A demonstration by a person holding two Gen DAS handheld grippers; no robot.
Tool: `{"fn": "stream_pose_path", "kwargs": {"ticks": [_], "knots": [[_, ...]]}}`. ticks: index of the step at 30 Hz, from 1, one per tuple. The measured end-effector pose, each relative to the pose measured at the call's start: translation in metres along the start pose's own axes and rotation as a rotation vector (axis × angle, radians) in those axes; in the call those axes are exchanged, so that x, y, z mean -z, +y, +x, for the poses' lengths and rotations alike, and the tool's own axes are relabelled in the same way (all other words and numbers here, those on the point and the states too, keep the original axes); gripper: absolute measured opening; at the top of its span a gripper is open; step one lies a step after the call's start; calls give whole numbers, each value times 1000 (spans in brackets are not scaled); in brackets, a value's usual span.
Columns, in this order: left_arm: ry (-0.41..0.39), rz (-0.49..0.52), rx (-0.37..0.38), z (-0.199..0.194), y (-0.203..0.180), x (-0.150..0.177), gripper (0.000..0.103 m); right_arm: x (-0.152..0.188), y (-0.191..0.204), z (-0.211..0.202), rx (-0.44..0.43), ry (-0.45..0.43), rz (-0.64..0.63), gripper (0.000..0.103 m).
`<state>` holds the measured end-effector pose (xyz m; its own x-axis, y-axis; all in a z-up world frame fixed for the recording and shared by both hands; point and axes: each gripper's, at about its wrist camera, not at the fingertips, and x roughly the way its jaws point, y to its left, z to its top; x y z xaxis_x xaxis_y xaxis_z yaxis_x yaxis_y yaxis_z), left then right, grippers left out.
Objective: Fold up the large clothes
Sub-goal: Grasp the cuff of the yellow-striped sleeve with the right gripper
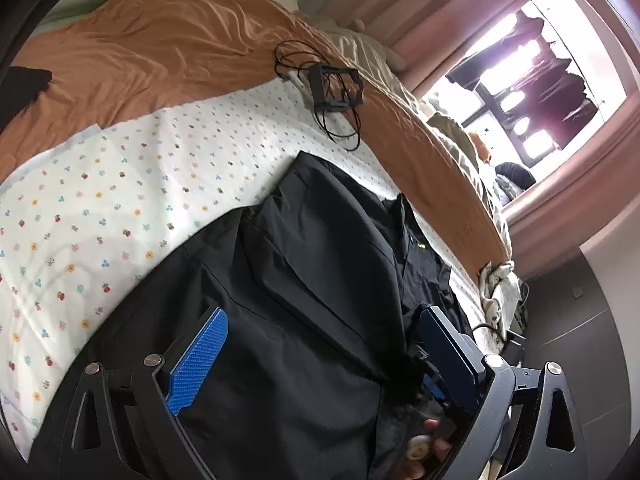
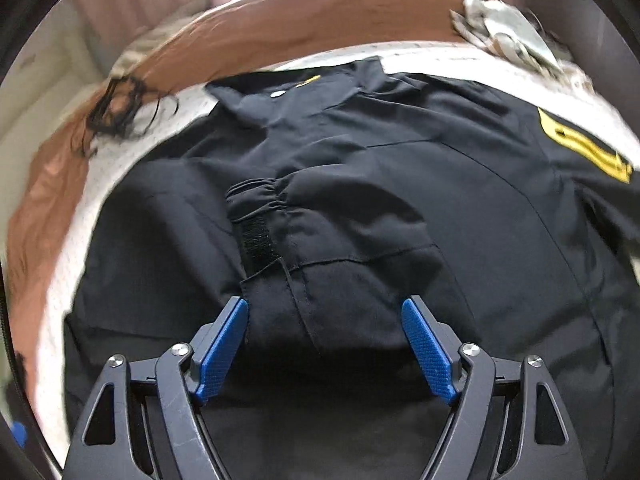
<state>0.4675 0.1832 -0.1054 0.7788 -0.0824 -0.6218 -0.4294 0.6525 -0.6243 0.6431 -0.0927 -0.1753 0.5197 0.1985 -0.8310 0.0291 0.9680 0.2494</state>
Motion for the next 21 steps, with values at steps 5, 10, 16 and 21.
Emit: {"fn": "stream_pose_path", "kwargs": {"ticks": [5, 10, 16, 21], "knots": [[8, -2, 4, 4, 0, 2, 97, -10, -18, -15, -72, -17, 35, 38], [11, -2, 0, 6, -1, 3, 97, -29, -37, -52, -100, -123, 31, 35], [14, 4, -19, 11, 2, 3, 97, -52, -99, -85, -13, -211, 177, 38], [29, 17, -46, 21, 4, 5, 97, -49, -146, -98, 61, -246, 247, 79]]}}
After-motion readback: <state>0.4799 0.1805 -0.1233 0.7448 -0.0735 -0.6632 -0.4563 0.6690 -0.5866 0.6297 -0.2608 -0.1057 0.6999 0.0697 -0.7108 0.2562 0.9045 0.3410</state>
